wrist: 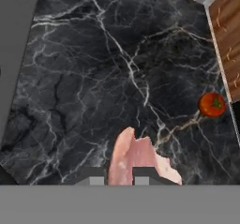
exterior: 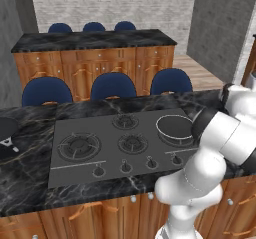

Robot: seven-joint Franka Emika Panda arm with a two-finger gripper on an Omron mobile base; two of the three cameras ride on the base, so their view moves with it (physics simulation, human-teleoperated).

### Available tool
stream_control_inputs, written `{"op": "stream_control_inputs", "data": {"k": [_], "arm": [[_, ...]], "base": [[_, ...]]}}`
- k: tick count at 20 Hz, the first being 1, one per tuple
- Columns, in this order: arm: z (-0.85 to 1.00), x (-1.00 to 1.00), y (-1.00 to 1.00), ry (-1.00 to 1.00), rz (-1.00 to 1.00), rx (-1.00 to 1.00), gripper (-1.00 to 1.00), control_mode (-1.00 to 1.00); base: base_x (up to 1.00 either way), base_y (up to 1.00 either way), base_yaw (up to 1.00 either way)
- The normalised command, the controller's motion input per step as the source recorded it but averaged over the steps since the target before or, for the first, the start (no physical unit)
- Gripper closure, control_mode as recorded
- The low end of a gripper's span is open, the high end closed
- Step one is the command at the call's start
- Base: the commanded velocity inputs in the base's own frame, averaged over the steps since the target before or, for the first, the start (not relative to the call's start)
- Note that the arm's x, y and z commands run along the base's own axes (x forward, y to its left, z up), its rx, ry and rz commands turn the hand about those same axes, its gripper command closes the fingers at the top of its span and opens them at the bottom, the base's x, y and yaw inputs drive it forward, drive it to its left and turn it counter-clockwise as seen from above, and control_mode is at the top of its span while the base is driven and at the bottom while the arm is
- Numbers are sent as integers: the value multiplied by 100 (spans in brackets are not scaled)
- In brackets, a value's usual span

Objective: Place both pans onto different burners. Then place the tomato and the steak on different pans.

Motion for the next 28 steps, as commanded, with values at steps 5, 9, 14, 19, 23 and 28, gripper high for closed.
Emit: {"op": "stream_control_inputs", "data": {"k": [5,9,14,19,23,28], "arm": [[36,17,58,6,7,14,100,-100],[7,18,78,5,3,5,100,-100],[0,16,81,4,1,2,100,-100],[0,22,76,2,0,0,100,-100],[0,16,69,3,0,1,100,-100],[-1,28,48,3,0,6,100,-100]], "base": [[0,0,0],[0,0,0],[0,0,0],[0,0,0],[0,0,0],[0,0,0]]}}
